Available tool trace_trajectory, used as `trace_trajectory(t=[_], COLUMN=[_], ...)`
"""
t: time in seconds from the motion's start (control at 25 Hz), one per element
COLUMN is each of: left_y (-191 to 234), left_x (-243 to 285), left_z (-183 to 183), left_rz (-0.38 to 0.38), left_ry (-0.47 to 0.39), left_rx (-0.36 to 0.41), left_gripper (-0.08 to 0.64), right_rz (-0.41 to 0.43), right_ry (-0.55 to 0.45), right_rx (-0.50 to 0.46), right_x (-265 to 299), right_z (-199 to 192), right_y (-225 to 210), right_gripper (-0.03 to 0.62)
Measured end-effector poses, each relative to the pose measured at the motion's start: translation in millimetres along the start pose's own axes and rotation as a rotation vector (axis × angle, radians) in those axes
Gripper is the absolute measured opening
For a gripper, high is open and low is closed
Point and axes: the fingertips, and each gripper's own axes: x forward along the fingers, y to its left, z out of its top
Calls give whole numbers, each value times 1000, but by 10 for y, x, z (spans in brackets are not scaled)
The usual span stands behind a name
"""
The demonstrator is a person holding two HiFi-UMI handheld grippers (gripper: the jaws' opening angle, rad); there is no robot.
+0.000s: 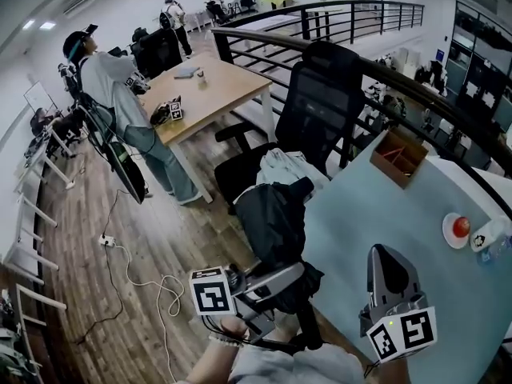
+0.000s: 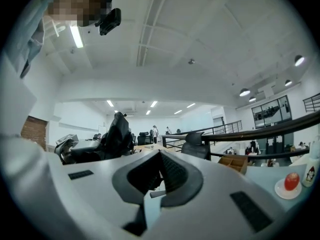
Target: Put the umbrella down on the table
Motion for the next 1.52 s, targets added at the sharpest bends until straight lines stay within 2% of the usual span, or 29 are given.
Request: trace_trajectory(t=[0.4, 0.88, 1.16, 1.52], left_y=[311, 470, 795, 1413], left_x=[610, 1147, 1401, 1650], left_z=[-1, -199, -206, -170], left_rz=[2, -44, -68, -36], left_ry=[76, 255, 347, 507], left_rx=[-13, -29, -94, -126], left_gripper=[290, 290, 290, 290], right_rz=[-65, -236, -356, -448], right_ry=[2, 6, 6, 42], right_rx=[29, 49, 76, 105], right_x=[51, -255, -224, 38], right_z=[-90, -133, -212, -339], right_y=[-618, -1032, -1260, -1357], right_gripper=[0, 0, 0, 0])
